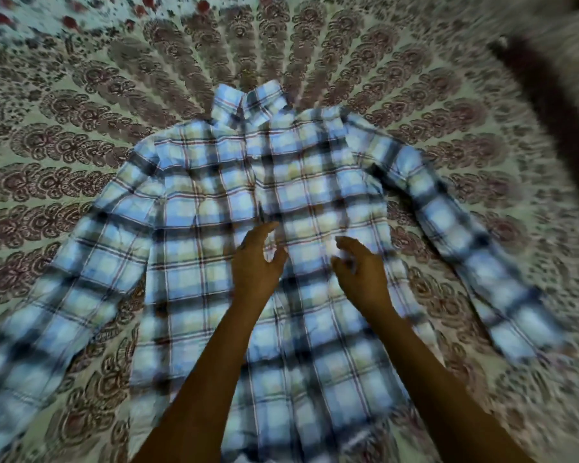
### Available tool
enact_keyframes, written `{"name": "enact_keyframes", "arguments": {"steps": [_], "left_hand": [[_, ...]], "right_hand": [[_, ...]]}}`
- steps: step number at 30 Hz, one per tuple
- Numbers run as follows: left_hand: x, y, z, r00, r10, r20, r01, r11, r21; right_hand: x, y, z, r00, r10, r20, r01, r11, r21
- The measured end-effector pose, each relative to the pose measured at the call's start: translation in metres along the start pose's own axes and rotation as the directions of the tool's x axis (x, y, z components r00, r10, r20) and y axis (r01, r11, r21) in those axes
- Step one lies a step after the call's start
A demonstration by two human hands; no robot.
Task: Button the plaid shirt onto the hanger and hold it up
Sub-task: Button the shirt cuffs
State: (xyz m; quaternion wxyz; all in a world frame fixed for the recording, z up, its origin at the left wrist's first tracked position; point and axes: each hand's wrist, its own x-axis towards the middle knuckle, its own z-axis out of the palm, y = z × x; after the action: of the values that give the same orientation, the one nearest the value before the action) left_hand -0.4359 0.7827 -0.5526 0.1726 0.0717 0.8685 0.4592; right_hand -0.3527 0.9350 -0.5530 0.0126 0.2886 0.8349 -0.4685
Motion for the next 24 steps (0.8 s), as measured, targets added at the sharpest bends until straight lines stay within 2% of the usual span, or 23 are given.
{"name": "enact_keyframes", "arguments": {"steps": [6, 9, 15, 20, 24], "left_hand": [[-0.053, 0.033, 0.041, 0.996, 0.057, 0.071, -0.056, 0.998, -0.008], [-0.071, 0.052, 0.076, 0.983, 0.100, 0.153, -0.107, 0.994, 0.037], [-0.101, 0.088, 0.159, 0.969, 0.121, 0.215, -0.142, 0.986, 0.086], [-0.120, 0.119, 0.239, 0.956, 0.116, 0.268, -0.158, 0.977, 0.142], [-0.127, 0.122, 0.275, 0.937, 0.146, 0.318, -0.212, 0.960, 0.183]], "right_hand": [[-0.064, 0.041, -0.061, 0.991, 0.121, -0.053, -0.119, 0.992, 0.035], [-0.081, 0.076, -0.092, 0.977, 0.175, -0.124, -0.173, 0.985, 0.023], [-0.090, 0.151, -0.152, 0.958, 0.186, -0.219, -0.200, 0.979, -0.041], [-0.088, 0.220, -0.203, 0.937, 0.208, -0.281, -0.270, 0.941, -0.204], [-0.074, 0.261, -0.220, 0.962, 0.206, -0.182, -0.263, 0.881, -0.393]]}}
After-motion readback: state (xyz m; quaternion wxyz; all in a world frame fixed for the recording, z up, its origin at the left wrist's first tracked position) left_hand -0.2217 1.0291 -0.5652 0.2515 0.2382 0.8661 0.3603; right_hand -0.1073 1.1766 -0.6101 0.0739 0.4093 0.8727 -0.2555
